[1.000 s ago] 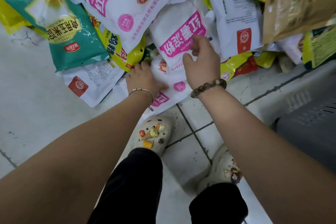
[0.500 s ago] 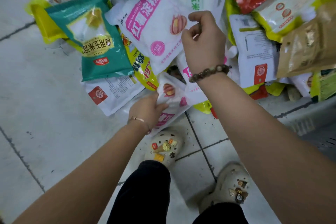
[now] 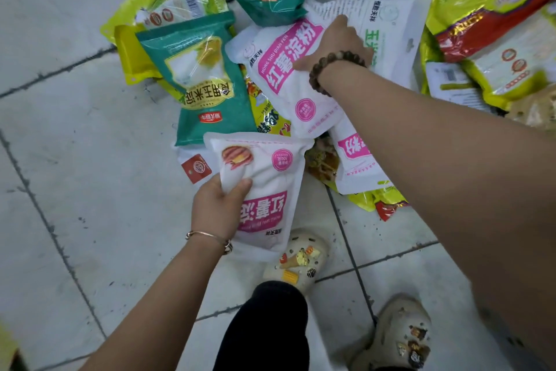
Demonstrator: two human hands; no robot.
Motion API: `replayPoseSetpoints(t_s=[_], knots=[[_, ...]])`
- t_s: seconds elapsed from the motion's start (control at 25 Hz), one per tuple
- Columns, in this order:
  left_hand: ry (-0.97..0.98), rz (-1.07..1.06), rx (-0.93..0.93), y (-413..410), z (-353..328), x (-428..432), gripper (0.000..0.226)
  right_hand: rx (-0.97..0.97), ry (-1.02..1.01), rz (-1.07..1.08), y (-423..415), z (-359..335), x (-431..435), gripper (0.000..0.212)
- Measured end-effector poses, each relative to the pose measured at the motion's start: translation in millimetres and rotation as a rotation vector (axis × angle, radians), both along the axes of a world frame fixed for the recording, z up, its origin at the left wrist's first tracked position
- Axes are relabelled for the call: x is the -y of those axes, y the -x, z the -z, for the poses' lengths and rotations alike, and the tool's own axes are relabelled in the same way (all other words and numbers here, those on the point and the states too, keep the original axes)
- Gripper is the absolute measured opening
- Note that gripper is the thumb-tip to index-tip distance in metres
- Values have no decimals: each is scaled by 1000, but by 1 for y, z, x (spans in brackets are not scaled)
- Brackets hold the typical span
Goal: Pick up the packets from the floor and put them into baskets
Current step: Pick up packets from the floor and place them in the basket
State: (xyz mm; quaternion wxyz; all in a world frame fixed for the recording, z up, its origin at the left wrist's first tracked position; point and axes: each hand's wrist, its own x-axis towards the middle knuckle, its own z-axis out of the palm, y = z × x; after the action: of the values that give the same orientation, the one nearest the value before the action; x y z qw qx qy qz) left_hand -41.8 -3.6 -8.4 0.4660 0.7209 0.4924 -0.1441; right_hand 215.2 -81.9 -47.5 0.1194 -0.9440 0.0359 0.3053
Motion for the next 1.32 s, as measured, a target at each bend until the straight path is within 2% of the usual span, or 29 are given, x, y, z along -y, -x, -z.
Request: replayPoseSetpoints(t_s=[0.12, 0.16, 0.24, 0.4, 0.56, 0.68, 0.76, 0.84, 1.0, 1.2, 1.32], knots=[[16, -82, -11, 2, -3, 5, 3, -132, -38, -56, 2, -6, 0, 40], [29, -114, -11, 4, -6, 7, 4, -136, -70, -77, 4, -10, 2, 33], [51, -140, -5, 7, -17, 15, 3, -96, -162, -16, 14, -24, 16, 34], [13, -102, 26, 7, -45, 32, 7, 19, -344, 294, 48, -61, 83, 39], [42, -210, 111, -2, -83, 60, 8, 89, -545, 608, 94, -120, 169, 20], [-99, -125, 141, -14, -118, 87, 23, 170, -640, 783, 132, -173, 223, 13], [-130, -95, 177, -24, -148, 105, 21, 215, -672, 892, 151, -208, 250, 4], [-80, -37, 257, -32, -182, 129, 6, 259, -688, 1014, 166, -247, 277, 14], [-7, 144, 374, -41, -248, 180, 20, 350, -687, 1123, 195, -317, 329, 20], [66, 314, 455, -53, -308, 250, 21, 495, -760, 1406, 244, -375, 410, 20], [104, 481, 517, -64, -335, 309, 19, 598, -722, 1480, 267, -396, 460, 25]])
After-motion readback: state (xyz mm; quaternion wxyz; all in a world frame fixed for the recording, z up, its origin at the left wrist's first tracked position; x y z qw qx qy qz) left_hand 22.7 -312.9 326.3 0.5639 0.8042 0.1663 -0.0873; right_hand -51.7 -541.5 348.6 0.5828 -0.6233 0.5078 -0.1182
